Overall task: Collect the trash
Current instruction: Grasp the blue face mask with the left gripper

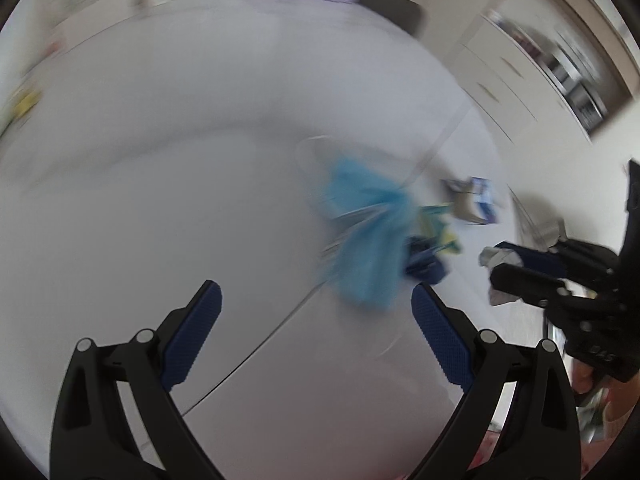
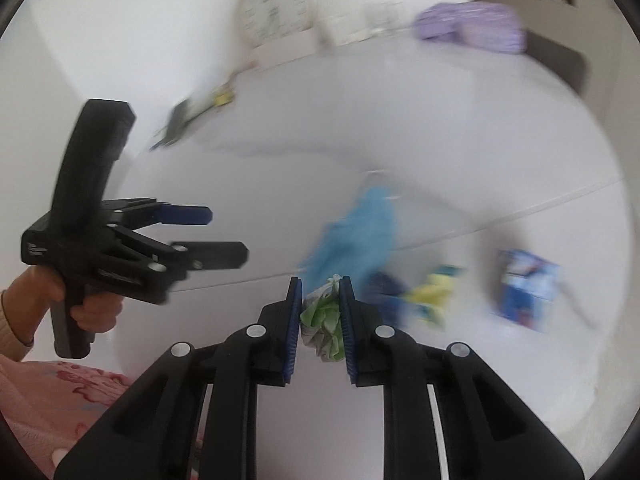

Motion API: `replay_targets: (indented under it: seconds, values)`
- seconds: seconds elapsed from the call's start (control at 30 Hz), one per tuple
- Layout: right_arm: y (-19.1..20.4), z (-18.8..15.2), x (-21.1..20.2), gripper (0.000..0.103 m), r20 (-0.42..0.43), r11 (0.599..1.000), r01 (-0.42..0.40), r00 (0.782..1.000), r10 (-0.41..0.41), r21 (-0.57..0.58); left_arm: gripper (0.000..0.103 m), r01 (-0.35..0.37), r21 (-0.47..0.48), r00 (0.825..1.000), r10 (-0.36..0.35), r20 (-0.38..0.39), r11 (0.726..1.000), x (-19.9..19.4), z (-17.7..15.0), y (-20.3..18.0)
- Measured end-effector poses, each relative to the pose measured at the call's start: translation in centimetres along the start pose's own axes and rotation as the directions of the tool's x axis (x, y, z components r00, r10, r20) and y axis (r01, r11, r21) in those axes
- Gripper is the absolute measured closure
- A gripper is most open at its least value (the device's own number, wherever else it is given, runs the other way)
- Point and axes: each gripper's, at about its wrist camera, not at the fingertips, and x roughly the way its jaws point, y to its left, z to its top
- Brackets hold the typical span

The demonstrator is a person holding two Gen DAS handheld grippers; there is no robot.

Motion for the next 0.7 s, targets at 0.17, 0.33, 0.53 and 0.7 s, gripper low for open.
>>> replay_targets:
  seconds: [0.17, 0.33, 0.53, 0.7]
  values:
    - [-4.2, -1.3, -3.4, 0.083, 0.030, 0.988, 0.113, 0.993, -0.117, 0.107, 0.020, 0.026, 0.104, 0.999, -0.023, -0.032, 0.994, 3.8, 3.6, -4.0]
    - [-7.0, -3.3, -4.3, 0.083, 0.044, 0.962, 0.147, 0.986, -0.161, 0.230, 0.054, 0.040, 0.095, 0.992, -0.028, -0.125, 0.995, 6.8, 5.3, -4.6]
    - [-7.6, -4.1, -3.6, 0.083, 0.051, 0.946, 0.148, 0.984, -0.170, 0.288, 0.083, 0.059, 0.078, 0.982, -0.044, -0.182, 0.995, 7.4, 5.6, -4.4]
    - [-7.8, -5.0, -3.9, 0.083, 0.084, 0.941, 0.118, 0.985, -0.151, 0.318, 0.085, 0.117, 0.030, 0.982, -0.111, -0.150, 0.993, 4.7, 6.3, -4.0]
